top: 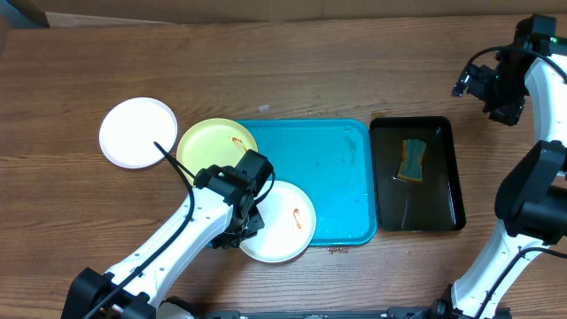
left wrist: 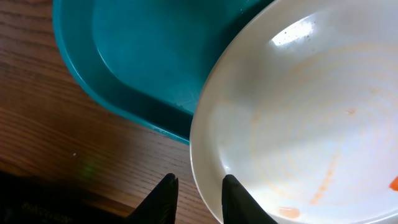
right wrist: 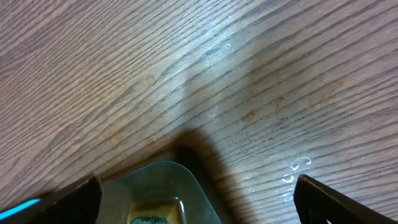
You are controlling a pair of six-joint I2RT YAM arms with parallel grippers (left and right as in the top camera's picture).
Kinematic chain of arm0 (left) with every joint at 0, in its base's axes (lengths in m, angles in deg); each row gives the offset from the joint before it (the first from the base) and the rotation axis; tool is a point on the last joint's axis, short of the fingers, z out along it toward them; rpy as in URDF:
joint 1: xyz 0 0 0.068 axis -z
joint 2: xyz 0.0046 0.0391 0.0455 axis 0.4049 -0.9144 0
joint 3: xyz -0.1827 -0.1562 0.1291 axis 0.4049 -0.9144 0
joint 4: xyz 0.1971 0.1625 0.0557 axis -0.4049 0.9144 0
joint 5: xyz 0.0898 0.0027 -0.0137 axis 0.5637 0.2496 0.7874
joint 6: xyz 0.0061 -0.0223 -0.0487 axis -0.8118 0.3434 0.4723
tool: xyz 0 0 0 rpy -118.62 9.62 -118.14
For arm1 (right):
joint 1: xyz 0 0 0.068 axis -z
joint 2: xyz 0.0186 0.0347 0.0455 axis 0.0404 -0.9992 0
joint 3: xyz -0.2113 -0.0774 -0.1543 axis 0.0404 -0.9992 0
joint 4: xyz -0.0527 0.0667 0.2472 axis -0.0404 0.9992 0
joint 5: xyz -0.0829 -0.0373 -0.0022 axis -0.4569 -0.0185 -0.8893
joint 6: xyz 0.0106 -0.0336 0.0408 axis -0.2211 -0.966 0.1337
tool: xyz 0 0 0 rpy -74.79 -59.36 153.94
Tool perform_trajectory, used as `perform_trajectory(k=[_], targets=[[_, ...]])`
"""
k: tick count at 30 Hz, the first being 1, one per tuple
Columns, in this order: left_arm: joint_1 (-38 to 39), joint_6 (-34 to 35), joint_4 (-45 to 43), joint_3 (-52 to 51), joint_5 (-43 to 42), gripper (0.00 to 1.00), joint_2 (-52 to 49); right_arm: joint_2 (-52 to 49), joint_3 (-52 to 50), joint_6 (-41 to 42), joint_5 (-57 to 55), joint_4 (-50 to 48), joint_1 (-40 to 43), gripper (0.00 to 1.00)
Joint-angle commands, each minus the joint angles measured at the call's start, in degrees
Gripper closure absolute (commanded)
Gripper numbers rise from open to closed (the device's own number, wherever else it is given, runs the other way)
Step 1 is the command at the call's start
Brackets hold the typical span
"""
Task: Clean dirty plates on tray and stack at the side
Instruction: 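Lower the left gripper and pinch the lower white plate's rim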
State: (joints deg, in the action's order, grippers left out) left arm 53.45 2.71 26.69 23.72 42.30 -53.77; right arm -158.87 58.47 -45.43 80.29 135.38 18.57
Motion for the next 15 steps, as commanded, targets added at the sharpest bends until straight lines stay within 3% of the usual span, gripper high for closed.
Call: perform_trajectory(k=[1, 15], targets=[[-0.3, -0.8, -0.3, -1.1, -0.5, 0.74, -0.1, 1.5, 1.0, 0.2, 0.3, -0.2, 0.2, 0.0], [-0.3, 0.7, -3.8, -4.4, -0.9, 0.75, -0.1, 1.5, 1.0, 0.2, 0.3, -0.2, 0.2, 0.0]])
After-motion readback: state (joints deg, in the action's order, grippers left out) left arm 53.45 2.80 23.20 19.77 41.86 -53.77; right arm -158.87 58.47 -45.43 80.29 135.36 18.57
